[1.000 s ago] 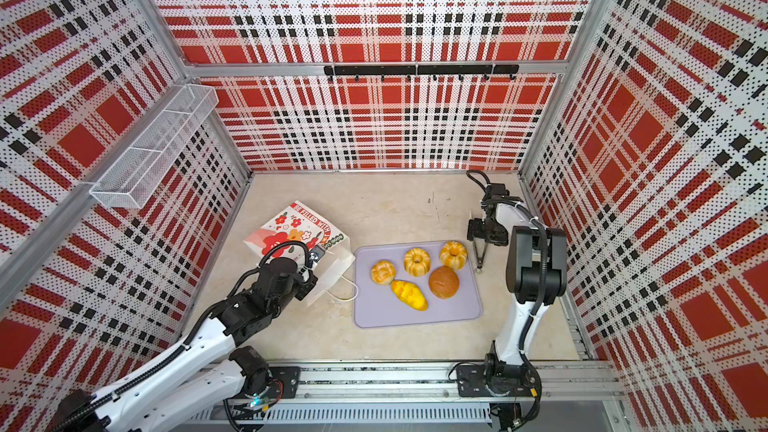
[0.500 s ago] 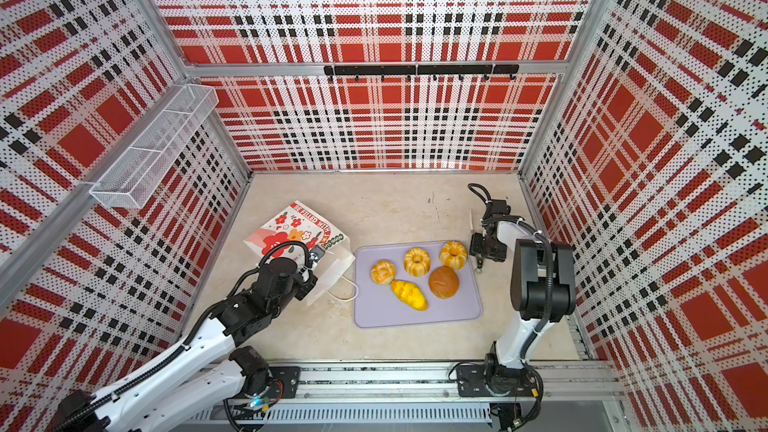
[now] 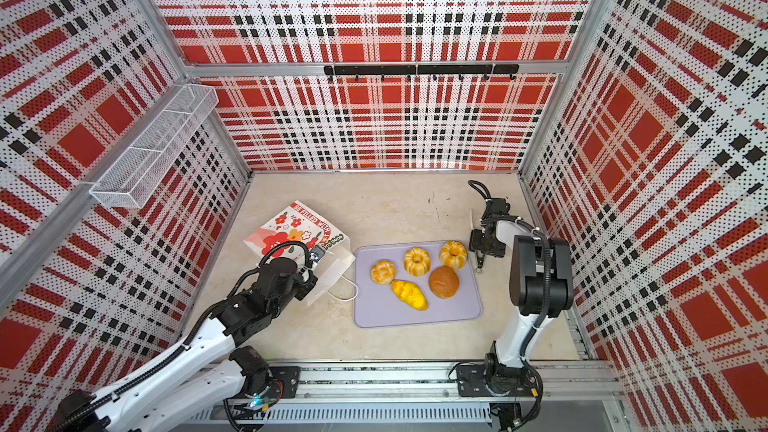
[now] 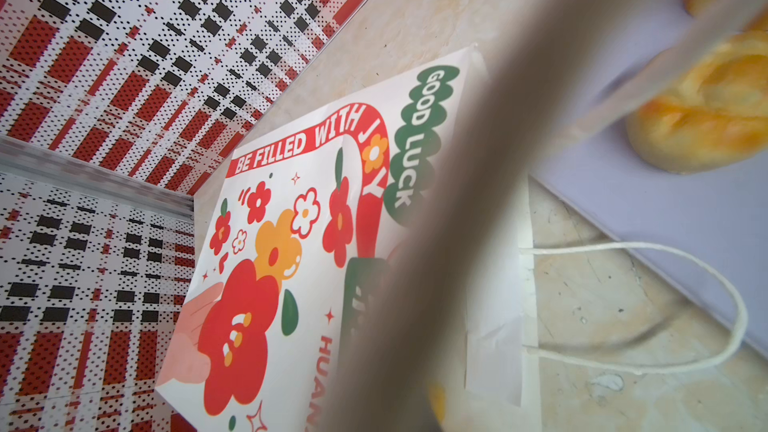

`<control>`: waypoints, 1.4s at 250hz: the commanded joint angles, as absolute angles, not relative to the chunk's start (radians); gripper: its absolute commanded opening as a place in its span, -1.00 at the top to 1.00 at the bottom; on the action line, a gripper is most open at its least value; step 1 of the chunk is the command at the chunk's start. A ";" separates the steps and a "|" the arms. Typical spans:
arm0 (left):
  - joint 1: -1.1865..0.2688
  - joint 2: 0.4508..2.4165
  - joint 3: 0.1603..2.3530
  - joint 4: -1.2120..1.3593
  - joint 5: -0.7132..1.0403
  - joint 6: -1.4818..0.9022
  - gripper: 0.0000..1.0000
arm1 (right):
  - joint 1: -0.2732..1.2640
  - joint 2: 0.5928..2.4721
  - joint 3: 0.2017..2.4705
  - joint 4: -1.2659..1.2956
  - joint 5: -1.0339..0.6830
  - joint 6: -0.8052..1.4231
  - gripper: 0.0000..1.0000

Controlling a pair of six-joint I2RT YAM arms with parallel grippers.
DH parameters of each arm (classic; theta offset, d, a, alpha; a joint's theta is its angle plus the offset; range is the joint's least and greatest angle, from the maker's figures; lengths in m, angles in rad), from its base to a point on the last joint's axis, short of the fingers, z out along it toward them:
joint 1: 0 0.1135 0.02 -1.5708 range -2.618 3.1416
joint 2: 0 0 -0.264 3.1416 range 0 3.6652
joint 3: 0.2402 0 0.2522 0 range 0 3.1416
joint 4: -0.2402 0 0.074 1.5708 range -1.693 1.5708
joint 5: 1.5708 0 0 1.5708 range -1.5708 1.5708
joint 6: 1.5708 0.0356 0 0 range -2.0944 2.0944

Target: Take the fake bread out of the paper bag

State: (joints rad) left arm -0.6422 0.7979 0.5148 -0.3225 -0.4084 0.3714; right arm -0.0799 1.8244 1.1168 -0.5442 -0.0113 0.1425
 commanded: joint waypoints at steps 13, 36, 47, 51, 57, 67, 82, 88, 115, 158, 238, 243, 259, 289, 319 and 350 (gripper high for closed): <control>-0.650 0.792 0.505 -0.316 -0.417 0.373 1.00 | -0.083 1.882 1.158 -0.513 -0.030 0.132 -0.30; -0.651 0.787 0.503 -0.316 -0.416 0.374 1.00 | -0.083 1.898 1.167 -0.510 -0.031 0.132 -0.19; -0.651 0.784 0.501 -0.314 -0.416 0.377 1.00 | -0.082 1.900 1.167 -0.513 -0.031 0.131 -0.10; -0.652 0.784 0.501 -0.313 -0.416 0.377 1.00 | -0.081 1.899 1.167 -0.515 -0.031 0.130 -0.07; -0.652 0.784 0.500 -0.311 -0.415 0.379 1.00 | -0.081 1.895 1.164 -0.517 -0.028 0.130 -0.01; -0.652 0.785 0.501 -0.308 -0.413 0.382 1.00 | -0.078 1.879 1.154 -0.521 -0.021 0.127 0.04; -0.650 0.788 0.503 -0.307 -0.411 0.383 1.00 | -0.078 1.842 1.132 -0.533 -0.013 0.124 0.14; -0.651 0.790 0.504 -0.307 -0.410 0.383 1.00 | -0.077 1.821 1.120 -0.538 -0.008 0.124 0.16; -0.651 0.786 0.505 -0.311 -0.407 0.381 1.00 | -0.078 1.710 1.061 -0.562 -0.027 0.113 0.21; -0.658 0.771 0.502 -0.314 -0.410 0.378 1.00 | -0.077 1.534 1.006 -0.663 -0.092 0.105 0.25; -0.665 0.761 0.503 -0.317 -0.413 0.380 1.00 | -0.078 1.250 1.020 -0.825 -0.416 0.186 0.23; -0.667 0.760 0.504 -0.319 -0.414 0.380 1.00 | -0.078 1.237 1.021 -0.831 -0.436 0.191 0.23; -0.675 0.759 0.505 -0.321 -0.425 0.381 1.00 | -0.078 1.208 1.020 -0.848 -0.504 0.209 0.23; -0.680 0.752 0.503 -0.323 -0.435 0.384 1.00 | -0.063 1.170 1.015 -0.882 -0.600 0.223 0.23; -0.680 0.755 0.502 -0.319 -0.436 0.386 1.00 | -0.009 1.117 1.010 -0.907 -0.585 0.244 0.20; -0.681 0.758 0.501 -0.318 -0.437 0.390 1.00 | 0.095 1.081 1.031 -0.924 -0.555 0.292 0.14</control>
State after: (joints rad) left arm -0.6746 0.7650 0.5144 -0.3302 -0.4282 0.3836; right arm 0.0120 1.1305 1.0016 -0.9100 -0.5312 0.2451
